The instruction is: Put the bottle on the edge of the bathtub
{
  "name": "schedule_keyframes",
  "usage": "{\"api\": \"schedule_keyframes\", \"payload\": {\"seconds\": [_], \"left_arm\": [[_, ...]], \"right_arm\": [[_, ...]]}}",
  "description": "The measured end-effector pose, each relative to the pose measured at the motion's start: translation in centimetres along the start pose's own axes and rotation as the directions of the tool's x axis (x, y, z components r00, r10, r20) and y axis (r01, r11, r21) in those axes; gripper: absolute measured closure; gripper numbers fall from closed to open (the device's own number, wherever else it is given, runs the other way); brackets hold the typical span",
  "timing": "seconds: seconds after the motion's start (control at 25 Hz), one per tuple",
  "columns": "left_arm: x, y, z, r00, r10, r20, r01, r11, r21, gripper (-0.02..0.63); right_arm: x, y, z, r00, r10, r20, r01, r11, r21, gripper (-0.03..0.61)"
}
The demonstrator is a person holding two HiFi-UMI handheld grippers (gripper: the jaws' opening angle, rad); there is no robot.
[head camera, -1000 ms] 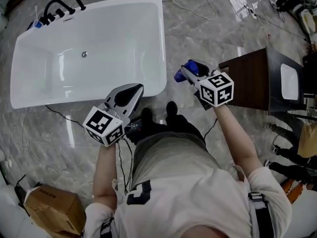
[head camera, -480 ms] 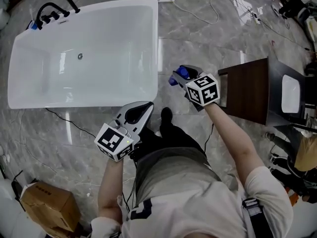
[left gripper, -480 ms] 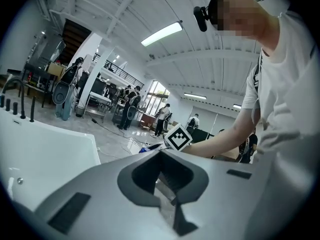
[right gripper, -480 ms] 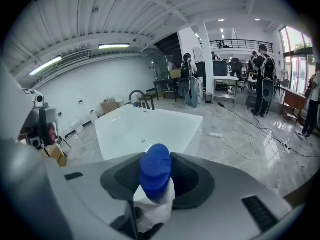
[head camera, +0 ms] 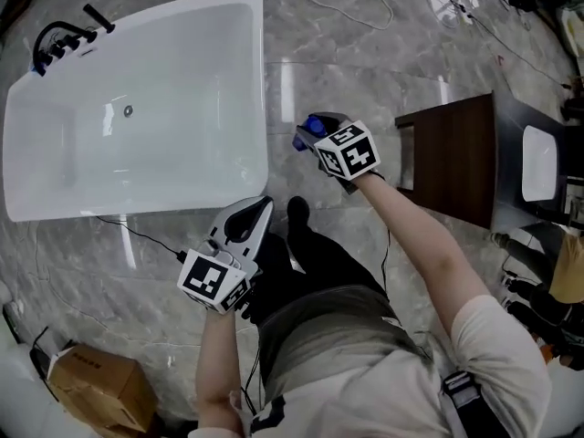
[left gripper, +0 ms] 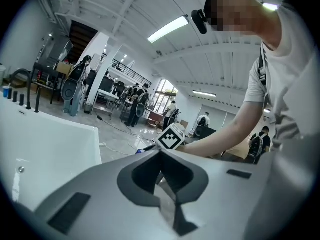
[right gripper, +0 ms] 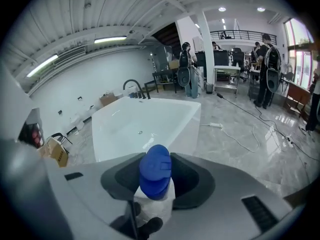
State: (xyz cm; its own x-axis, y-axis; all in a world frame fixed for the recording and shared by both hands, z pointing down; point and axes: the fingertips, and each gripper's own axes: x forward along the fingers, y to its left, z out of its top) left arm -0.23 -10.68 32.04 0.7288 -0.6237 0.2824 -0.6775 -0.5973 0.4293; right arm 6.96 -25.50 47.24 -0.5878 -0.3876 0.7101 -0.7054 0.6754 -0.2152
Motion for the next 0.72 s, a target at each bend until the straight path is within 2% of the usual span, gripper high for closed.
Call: {"api": "schedule_keyframes", "payload": {"seconds": [0.16,0.28,0.4,0.72], "left_arm": [[2.8,-1.1,-2.2,0.999,-0.049,0.0,0.049,0.998,-0.028,0.555],[3.8,0.0,-4.4,0.995,-0.097,-0.028,0.096,0.995,-0.041,0.555],[4.0,1.2,-6.4,0.99,-0.14,-0.021,0.138,0.987,-0.082,0.555],[9.8,1.4,-9.6,0.976,-0.209,0.066,0.218,0.96,-0.176,0.555]], "right_arm": [[2.1,-2.5,-2.6,0.998,-0.038,-0.04,0.041,0.997,0.063,0.416],[4.6,-4.0,-4.3,0.996,-0.06,-0.064,0.068,0.99,0.12,0.416],[6.8,-4.7,-6.5,0.994,-0.062,-0.089,0.076,0.984,0.158,0.416],[11.6,-6.6,-11.3,0.985,-0.103,-0.139,0.123,0.983,0.14,0.416]]}}
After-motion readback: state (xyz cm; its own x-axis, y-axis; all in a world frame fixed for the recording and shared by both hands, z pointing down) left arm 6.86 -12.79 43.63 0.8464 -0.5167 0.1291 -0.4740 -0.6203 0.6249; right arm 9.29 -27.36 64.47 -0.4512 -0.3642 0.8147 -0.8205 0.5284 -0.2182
